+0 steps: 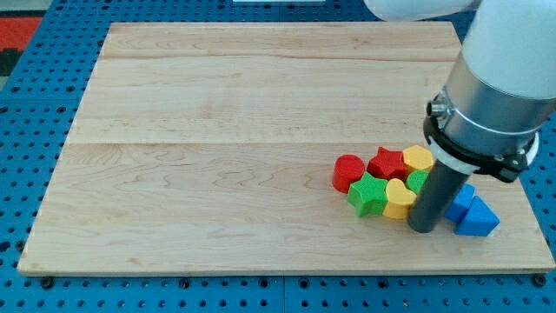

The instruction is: Slide blue triangle closer to yellow heart

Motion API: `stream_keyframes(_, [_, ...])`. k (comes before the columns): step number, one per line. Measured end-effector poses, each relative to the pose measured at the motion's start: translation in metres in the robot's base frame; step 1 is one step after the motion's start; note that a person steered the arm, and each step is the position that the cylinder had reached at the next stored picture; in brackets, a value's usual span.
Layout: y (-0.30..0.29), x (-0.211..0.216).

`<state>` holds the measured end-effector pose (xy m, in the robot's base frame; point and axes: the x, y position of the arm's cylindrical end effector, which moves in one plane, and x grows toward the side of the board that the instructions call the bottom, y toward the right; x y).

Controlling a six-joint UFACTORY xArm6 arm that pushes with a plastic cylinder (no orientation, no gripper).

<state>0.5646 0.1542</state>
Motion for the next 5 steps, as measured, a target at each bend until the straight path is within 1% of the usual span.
stream_keyframes(1, [0.004, 0.014])
stream_keyframes(2, [0.112, 0.047])
stream_keyframes(3, [0.189, 0.045])
stream_keyframes(4, [0.144, 0.021])
stream_keyframes(5, [0.084, 0.01])
